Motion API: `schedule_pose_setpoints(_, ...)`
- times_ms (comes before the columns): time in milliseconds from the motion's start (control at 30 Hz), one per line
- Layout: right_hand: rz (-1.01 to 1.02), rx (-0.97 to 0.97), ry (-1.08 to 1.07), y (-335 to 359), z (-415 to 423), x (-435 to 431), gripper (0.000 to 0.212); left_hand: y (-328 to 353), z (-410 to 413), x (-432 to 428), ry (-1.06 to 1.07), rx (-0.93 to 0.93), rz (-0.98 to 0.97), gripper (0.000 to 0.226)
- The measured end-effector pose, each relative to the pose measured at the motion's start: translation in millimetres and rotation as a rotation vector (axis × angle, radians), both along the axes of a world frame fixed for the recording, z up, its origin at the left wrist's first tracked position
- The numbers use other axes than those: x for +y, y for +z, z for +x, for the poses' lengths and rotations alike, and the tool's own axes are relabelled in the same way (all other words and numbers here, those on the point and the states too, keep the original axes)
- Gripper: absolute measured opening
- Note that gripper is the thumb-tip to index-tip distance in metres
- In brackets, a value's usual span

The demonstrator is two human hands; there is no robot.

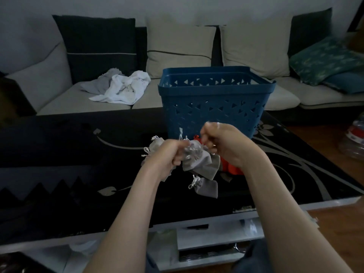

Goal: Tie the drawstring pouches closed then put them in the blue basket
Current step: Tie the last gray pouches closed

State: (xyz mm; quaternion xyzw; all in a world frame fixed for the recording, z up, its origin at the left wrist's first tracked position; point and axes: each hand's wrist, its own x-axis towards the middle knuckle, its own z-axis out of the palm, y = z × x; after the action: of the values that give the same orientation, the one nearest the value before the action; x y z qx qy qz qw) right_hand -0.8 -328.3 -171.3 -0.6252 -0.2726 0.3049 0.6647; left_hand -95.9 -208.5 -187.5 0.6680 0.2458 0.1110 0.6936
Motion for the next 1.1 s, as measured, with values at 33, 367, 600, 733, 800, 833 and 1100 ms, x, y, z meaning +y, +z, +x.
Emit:
schedule_pose_setpoints(33, -0.048, -0.131, 0.057, 2.7, -4.3, 0.6, 0.021, 1.3, -1.1, -3.2, -0.045, 0.023, 0.096, 0.031)
schedule_pose_setpoints(367, -0.195, -0.658, -0.05, 7.8, -13.9, 6.4, 0.009, -14.6, 11.1, -11.4, -0.198, -0.051, 0.514, 0.032)
schedule_pose_setpoints(600, -0.286, -0.679, -0.106, -7.8, 2.4, 11.7, 0.028, -12.4, 17.7, 2.2, -0.093, -0.169, 0.345, 0.048)
schedule_pose_setpoints(733, -0.275, -0.688, -0.198, -13.7, 5.2, 11.0, 0.01, -14.7, 18.8, 3.9, -0.078, -0.126, 0.294, 0.047)
schedule_pose_setpoints(800, -0.281, -0.737, -0.199, -13.8, 2.5, 11.3, 0.003, -16.0, 18.5, 1.0, -0.101, -0.127, 0.228, 0.045)
schedule_pose_setpoints(833, -0.281, -0.76, -0.206, -13.9, 1.7, 12.9, 0.004, -16.0, 18.5, 1.5, -0.106, -0.132, 0.192, 0.042)
schedule_pose_setpoints(1100, -0.102, -0.655, -0.317, -17.7, 0.9, 28.6, 0.002, -16.3, 13.9, 20.8, -0.078, -0.221, -0.151, 0.027)
